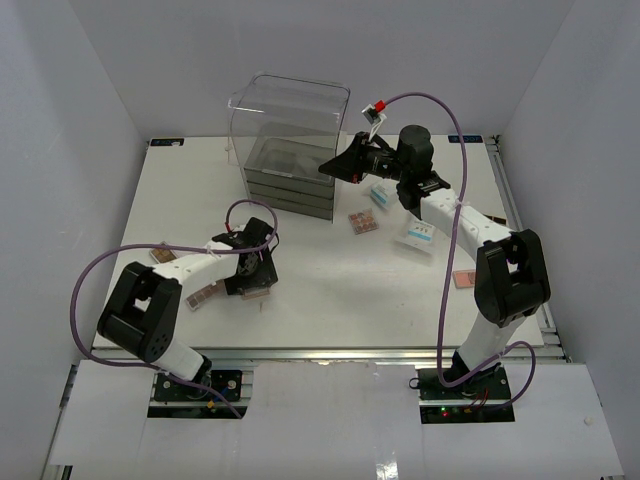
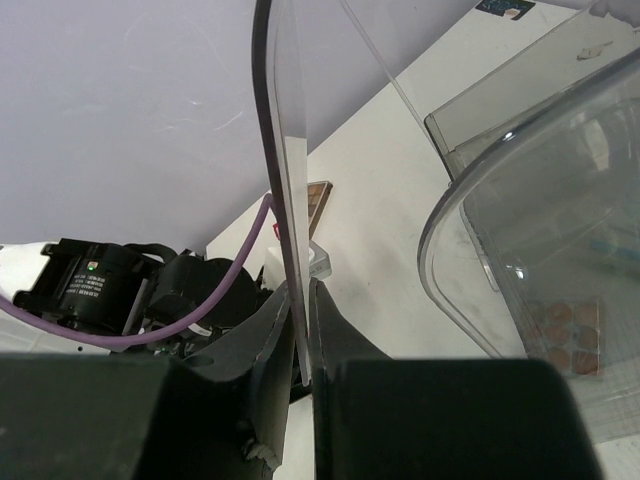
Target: Organize the makeup
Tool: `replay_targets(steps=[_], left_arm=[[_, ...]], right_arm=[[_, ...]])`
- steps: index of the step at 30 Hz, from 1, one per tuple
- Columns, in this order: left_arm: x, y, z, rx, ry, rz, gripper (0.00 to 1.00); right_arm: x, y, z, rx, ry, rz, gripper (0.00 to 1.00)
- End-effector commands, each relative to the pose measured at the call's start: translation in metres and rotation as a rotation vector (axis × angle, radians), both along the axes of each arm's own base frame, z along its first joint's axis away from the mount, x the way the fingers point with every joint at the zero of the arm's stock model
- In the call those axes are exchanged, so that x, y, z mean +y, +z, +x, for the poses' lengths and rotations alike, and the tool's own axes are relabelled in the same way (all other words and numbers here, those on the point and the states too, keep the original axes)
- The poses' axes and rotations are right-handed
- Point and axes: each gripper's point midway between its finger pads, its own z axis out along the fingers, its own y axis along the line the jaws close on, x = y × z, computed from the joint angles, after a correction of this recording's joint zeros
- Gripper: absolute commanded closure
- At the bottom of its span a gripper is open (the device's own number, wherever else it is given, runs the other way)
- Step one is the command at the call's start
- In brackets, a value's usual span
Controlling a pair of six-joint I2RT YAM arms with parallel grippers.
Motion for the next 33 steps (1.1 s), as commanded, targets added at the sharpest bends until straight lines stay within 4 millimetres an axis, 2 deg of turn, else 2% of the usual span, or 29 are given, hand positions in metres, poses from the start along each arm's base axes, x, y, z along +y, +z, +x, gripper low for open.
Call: replay_targets(steps=[1, 4, 9, 11, 13, 14, 19, 26, 29, 30, 33], left_arm=[[0.001, -0.015, -0.002, 0.023, 0.038, 0.023, 0.15], [-0.001, -0.016, -0.003, 0.021, 0.043, 0.009, 0.22], [-0.013, -0.008, 0.001, -0.030, 0.035, -0.073, 0.51], [-0.020, 0.003, 0.005, -0.085, 0.037, -0.134, 0.68], [-0.027, 0.015, 0.007, -0.132, 0.036, -0.198, 0.77], [-0.032, 0.029, 0.009, -0.172, 0.030, -0.241, 0.81], [-0.049, 0.093, 0.021, -0.379, 0.011, -0.424, 0.87], [-0.070, 0.165, 0.041, -0.631, -0.010, -0.641, 0.89], [-0.075, 0.183, 0.047, -0.723, -0.003, -0.722, 0.89], [-0.078, 0.195, 0.050, -0.767, 0.006, -0.768, 0.89], [-0.079, 0.208, 0.052, -0.840, 0.033, -0.856, 0.89]], right_arm=[[-0.006, 0.041, -0.018, -0.099, 0.034, 0.055, 0.85], [-0.005, 0.040, -0.018, -0.096, 0.036, 0.056, 0.85], [-0.006, 0.044, -0.020, -0.104, 0.039, 0.060, 0.85], [-0.006, 0.045, -0.020, -0.104, 0.038, 0.060, 0.85], [-0.007, 0.046, -0.021, -0.105, 0.038, 0.061, 0.85], [-0.007, 0.046, -0.022, -0.108, 0.039, 0.060, 0.85], [-0.008, 0.049, -0.023, -0.115, 0.037, 0.062, 0.85], [-0.009, 0.046, -0.025, -0.112, 0.039, 0.057, 0.85], [-0.009, 0.050, -0.027, -0.117, 0.046, 0.062, 0.85], [-0.009, 0.053, -0.028, -0.122, 0.048, 0.066, 0.85], [-0.007, 0.065, -0.029, -0.129, 0.062, 0.087, 0.85]])
